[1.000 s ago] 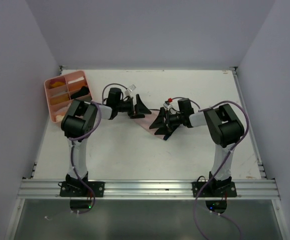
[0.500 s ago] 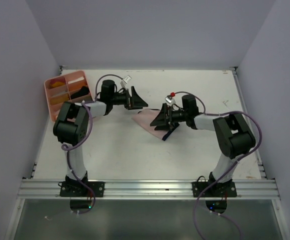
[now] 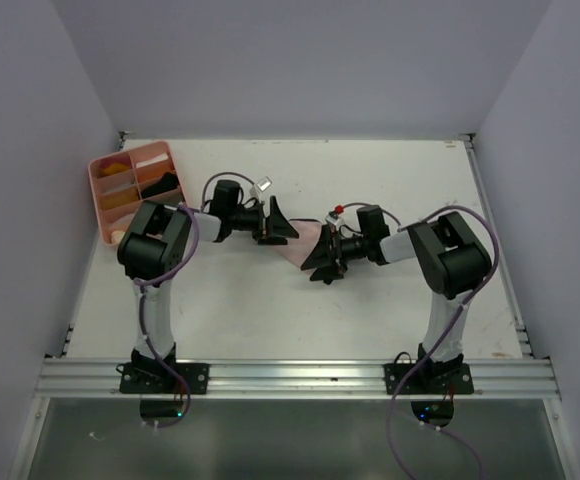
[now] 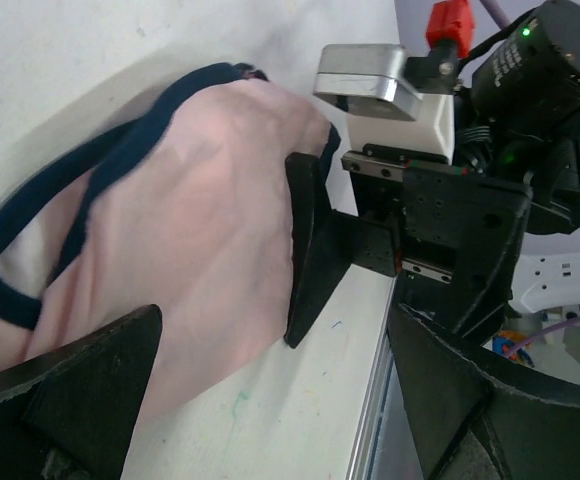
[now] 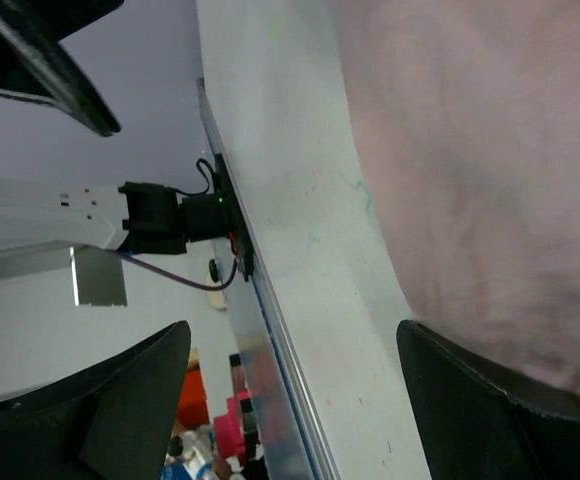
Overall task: Roll the underwear
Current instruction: Fold the underwear
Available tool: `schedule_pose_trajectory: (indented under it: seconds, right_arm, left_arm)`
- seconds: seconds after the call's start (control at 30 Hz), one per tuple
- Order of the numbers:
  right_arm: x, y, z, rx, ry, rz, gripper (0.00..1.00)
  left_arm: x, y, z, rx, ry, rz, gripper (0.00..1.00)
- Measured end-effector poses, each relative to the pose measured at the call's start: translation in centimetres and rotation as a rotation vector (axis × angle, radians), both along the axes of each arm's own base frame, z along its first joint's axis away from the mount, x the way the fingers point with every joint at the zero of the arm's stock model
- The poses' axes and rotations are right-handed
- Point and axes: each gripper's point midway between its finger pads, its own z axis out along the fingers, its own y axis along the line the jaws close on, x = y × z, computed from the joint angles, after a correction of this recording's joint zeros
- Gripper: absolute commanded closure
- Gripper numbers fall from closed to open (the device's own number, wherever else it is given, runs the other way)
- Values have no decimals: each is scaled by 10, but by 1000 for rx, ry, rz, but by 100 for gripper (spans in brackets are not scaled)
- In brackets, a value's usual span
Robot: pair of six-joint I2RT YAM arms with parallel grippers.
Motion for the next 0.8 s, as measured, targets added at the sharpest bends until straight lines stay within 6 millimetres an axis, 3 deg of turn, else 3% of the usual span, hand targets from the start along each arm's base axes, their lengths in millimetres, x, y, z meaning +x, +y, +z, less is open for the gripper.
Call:
schedule_pose_trajectory:
  seconds: [0.07,0.27,0.4,0.5,0.6,0.7,0.8]
  right_arm:
    - [-1,0,0,5,-4,21,11]
    - [-8,0,0,3,-44,69,11]
    - [-36,3,4,-5,-62,109,11]
    - [-52,7,21,13,-73,135,11]
    - [-40,10,54,51,-156,118,10]
    - [-8,10,90,103,-252,56,10]
    - [23,5,102,129,-276,-29,10]
  left_arm:
    - [-4,3,-10,15,27,7,0]
    - [-12,12,-12,35,-1,4,0]
    - [-25,18,-8,47,-8,-19,0]
    - [-31,20,2,44,-19,-31,0]
    - [-24,18,28,21,-81,-29,0]
    - [-4,12,60,-24,-162,-9,0]
    - [11,6,81,-81,-195,25,0]
